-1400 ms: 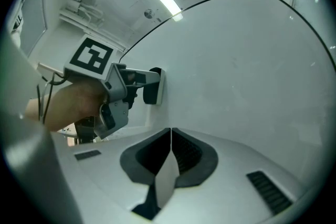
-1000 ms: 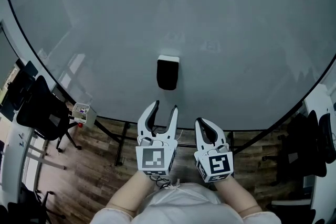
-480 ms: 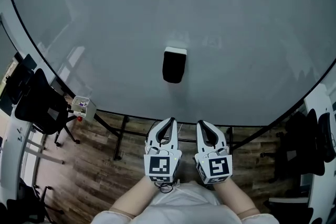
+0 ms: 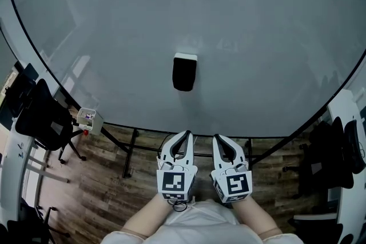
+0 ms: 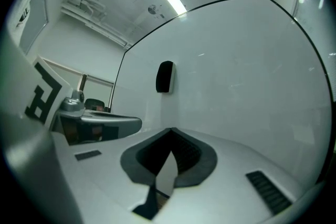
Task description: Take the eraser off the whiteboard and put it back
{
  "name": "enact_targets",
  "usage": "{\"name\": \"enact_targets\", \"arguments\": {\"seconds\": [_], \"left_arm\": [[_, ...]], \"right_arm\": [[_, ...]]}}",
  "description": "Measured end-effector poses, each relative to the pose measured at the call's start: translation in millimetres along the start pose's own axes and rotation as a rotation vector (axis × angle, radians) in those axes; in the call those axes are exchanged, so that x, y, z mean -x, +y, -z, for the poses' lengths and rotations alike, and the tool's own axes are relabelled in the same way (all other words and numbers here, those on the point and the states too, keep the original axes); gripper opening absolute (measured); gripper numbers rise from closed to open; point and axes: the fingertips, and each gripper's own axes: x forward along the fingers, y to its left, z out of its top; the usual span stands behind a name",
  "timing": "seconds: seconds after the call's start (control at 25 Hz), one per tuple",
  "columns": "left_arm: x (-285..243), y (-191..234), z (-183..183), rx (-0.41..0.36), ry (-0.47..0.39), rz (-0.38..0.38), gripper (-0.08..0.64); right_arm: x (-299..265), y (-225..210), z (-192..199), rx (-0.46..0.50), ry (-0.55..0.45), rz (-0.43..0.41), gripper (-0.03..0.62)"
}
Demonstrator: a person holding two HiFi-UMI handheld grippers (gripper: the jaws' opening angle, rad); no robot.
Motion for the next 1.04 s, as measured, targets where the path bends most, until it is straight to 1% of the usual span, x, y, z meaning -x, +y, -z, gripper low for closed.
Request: {"name": "enact_targets", "arguments": {"seconds": [0.2, 0.44, 0.56, 0.8, 1.04], "left_arm": [[0.5, 0.2, 1.5, 0.013, 0.005, 0.012, 0.017], [-0.3, 5.2, -1.6, 0.024, 0.001, 0.006, 0.017], [-0.3, 11.7, -6.9, 0.032, 0.005, -0.008, 0.017], [-4.7, 12.0, -8.4, 0.037, -0.001, -0.006, 0.017], [-8.3, 8.2, -6.5, 0.039, -0.001, 0.013, 0.017]], "right_arm": [[2.5, -0.6, 1.4, 0.010, -0.002, 0.003, 0.026], [2.9, -3.3, -3.5, 0.026, -0.016, 0.009, 0.026], [2.8, -5.7, -3.5, 0.018, -0.012, 0.017, 0.026], [-0.9, -9.4, -3.6, 0.008, -0.011, 0.019, 0.026], [-1.9, -9.5, -3.4, 0.009, -0.001, 0.019, 0.026]]}}
